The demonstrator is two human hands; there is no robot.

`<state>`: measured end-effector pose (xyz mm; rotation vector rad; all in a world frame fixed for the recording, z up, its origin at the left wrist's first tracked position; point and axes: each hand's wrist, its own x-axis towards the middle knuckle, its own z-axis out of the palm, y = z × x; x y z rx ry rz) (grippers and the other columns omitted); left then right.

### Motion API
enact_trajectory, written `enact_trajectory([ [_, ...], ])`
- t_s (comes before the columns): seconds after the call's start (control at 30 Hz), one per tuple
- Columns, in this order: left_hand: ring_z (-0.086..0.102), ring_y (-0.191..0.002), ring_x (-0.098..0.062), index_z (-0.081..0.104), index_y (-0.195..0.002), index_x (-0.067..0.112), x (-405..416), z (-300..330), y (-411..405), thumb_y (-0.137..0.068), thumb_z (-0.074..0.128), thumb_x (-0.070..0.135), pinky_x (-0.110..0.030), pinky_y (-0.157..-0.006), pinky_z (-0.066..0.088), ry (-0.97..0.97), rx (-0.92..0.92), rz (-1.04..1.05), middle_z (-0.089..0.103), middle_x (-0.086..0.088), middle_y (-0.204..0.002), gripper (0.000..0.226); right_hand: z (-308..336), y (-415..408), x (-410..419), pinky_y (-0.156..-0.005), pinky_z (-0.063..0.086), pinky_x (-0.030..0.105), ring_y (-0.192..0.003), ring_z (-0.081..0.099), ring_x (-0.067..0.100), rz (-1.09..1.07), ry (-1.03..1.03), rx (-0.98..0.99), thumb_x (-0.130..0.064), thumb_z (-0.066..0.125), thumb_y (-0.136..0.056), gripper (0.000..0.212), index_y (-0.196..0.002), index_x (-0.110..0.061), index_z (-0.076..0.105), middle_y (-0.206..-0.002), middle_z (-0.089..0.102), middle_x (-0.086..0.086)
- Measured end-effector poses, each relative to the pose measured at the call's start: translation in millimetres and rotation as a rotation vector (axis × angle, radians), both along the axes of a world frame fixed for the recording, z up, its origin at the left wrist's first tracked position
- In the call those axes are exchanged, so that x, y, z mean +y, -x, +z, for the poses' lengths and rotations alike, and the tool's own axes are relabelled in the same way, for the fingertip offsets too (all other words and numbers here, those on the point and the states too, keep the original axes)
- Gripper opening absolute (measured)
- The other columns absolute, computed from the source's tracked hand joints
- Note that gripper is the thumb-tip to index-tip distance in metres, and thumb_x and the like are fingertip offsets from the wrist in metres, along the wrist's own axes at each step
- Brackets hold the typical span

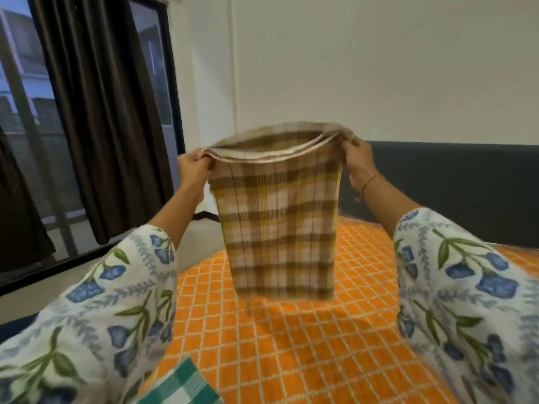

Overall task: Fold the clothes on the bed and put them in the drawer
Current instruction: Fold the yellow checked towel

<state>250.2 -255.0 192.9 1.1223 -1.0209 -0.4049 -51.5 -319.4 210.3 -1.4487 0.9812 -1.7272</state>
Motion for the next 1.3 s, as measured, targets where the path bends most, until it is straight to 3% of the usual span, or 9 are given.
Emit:
enact_trajectory([
  [0.17,0.058,-0.057,-0.011,0.069,-0.084,0.006,55.0,-40.4,2.4,-0.087,0.055,-0.002,-0.027,-0.054,0.050,0.027,-0.337,0.041,0.061,-0.008,-0.067,0.016,-42.6,21.2,47.4,-0.079,0.049,0.020,-0.094,0.058,0.011,-0.070,0.052,0.070,-0.007,0.048,-0.096,0.027,-0.116,-0.016,0.065,-0.098,0.065,-0.002],
  [0.3,0.054,-0.038,-0.004,0.070,-0.076,0.019,111.5,-144.7,6.3,-0.084,0.058,-0.001,-0.024,-0.047,0.044,-0.275,-0.579,-0.104,0.058,0.009,-0.044,0.024,-150.8,57.1,103.2,-0.080,0.042,0.007,-0.100,0.056,0.005,-0.065,0.012,0.360,-0.009,0.056,-0.094,0.024,-0.116,-0.013,0.064,-0.106,0.065,-0.001],
  [0.47,0.064,-0.099,-0.028,0.074,-0.104,0.017,164.9,-293.7,7.9,-0.084,0.067,0.011,-0.034,-0.080,0.045,-0.689,-0.942,-0.163,0.072,-0.009,-0.101,0.021,-292.4,105.8,177.0,-0.091,0.042,0.034,-0.103,0.059,0.003,0.173,-0.435,0.614,-0.010,0.061,-0.091,0.024,-0.107,0.006,0.068,-0.104,0.070,-0.001],
  [0.57,0.065,-0.090,-0.021,0.075,-0.100,0.014,195.0,-330.0,22.6,-0.087,0.063,0.011,-0.026,-0.074,0.043,-0.796,-1.110,-0.395,0.071,-0.002,-0.096,0.017,-345.8,135.2,198.5,-0.091,0.044,0.036,-0.088,0.064,0.022,0.309,-0.730,0.806,-0.050,0.068,-0.078,0.063,-0.075,0.013,0.064,-0.086,0.065,0.030],
  [0.67,0.054,-0.060,0.006,0.071,-0.102,0.000,208.1,-330.2,26.3,-0.087,0.062,0.004,-0.008,-0.059,0.038,-0.961,-1.038,-0.754,0.058,0.011,-0.081,0.018,-342.5,143.0,215.3,-0.067,0.040,0.025,-0.057,0.044,0.018,0.508,-0.960,0.922,-0.034,0.066,-0.087,0.040,-0.052,-0.013,0.061,-0.055,0.048,0.004],
  [0.83,0.054,-0.060,-0.003,0.068,-0.079,0.013,186.4,-316.6,10.6,-0.088,0.065,0.012,-0.013,-0.060,0.040,-1.235,-0.766,-1.142,0.063,0.008,-0.069,0.010,-333.3,150.9,194.2,-0.073,0.050,0.029,-0.076,0.058,0.020,0.760,-1.149,0.877,-0.026,0.062,-0.091,0.022,-0.079,-0.012,0.075,-0.084,0.065,0.006],
  [1.0,0.052,-0.057,-0.010,0.063,-0.074,0.007,117.7,-307.5,6.8,-0.080,0.071,0.018,-0.018,-0.055,0.041,-1.195,-0.508,-0.895,0.060,0.003,-0.061,0.015,-338.1,140.6,138.3,-0.080,0.052,0.032,-0.095,0.063,0.031,0.499,-1.039,0.628,-0.032,0.063,-0.088,0.035,-0.097,0.003,0.066,-0.103,0.066,0.018],
  [1.17,0.056,-0.077,-0.021,0.060,-0.083,0.008,15.2,-310.5,16.7,-0.083,0.072,0.016,-0.032,-0.072,0.043,-1.087,-0.266,-0.388,0.059,-0.007,-0.076,0.014,-342.5,110.2,54.7,-0.053,0.052,0.026,-0.058,0.065,0.016,0.168,-0.941,0.429,-0.017,0.055,-0.096,0.020,-0.083,-0.003,0.062,-0.081,0.062,0.016],
  [1.3,0.049,-0.088,-0.028,0.057,-0.089,0.004,-51.1,-321.5,24.5,-0.087,0.068,0.012,-0.043,-0.081,0.039,-1.021,-0.214,-0.264,0.052,-0.011,-0.078,0.014,-352.6,81.2,-8.9,-0.064,0.049,0.034,-0.071,0.058,0.020,0.048,-0.869,0.326,-0.015,0.055,-0.096,0.029,-0.115,0.006,0.060,-0.086,0.061,0.009],
])
